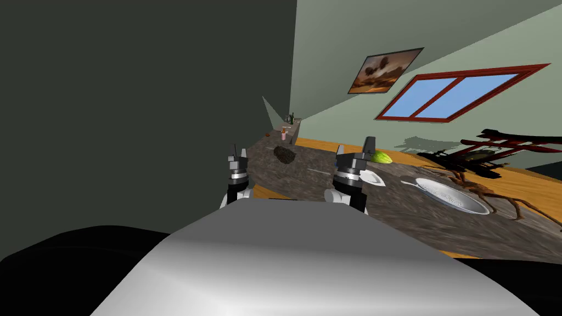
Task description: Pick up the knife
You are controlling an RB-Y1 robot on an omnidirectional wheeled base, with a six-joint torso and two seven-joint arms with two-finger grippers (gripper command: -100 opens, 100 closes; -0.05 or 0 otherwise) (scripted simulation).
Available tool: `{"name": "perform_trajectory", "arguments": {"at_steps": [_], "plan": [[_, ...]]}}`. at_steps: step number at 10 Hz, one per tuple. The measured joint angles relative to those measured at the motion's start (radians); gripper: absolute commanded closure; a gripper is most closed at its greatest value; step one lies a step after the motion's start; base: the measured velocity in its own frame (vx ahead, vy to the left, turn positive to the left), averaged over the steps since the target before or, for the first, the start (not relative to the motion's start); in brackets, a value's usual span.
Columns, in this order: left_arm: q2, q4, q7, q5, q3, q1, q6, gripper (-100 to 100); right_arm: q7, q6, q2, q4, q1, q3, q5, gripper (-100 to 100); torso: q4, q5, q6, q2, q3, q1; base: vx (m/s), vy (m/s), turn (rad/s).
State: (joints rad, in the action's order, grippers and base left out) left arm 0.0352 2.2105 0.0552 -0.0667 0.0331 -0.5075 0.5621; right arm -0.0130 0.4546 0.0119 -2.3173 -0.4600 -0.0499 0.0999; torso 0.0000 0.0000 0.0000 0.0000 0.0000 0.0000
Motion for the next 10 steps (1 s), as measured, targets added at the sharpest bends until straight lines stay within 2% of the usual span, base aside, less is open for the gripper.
{"name": "perform_trajectory", "arguments": {"at_steps": [4, 7, 10], "plan": [[0.000, 0.000, 0.000, 0.000, 0.000, 0.000, 0.000, 0, -0.006, -0.001, -0.107, 0.001, 0.054, -0.006, -0.018, -100, 0.000, -0.001, 0.000, 0.000, 0.000, -0.004, -0.011, -0.051, 0.154], [0.000, 0.000, 0.000, 0.000, 0.000, 0.000, 0.000, 0, -0.009, 0.007, -0.187, 0.003, 0.077, -0.003, -0.034, -100, 0.000, -0.001, 0.000, 0.000, 0.000, -0.003, -0.020, -0.036, 0.119], [0.000, 0.000, 0.000, 0.000, 0.000, 0.000, 0.000, 0, -0.013, 0.021, -0.271, 0.027, 0.109, 0.003, -0.054, -100, 0.000, -0.001, 0.000, 0.001, 0.000, -0.003, -0.018, -0.034, 0.104]]}}
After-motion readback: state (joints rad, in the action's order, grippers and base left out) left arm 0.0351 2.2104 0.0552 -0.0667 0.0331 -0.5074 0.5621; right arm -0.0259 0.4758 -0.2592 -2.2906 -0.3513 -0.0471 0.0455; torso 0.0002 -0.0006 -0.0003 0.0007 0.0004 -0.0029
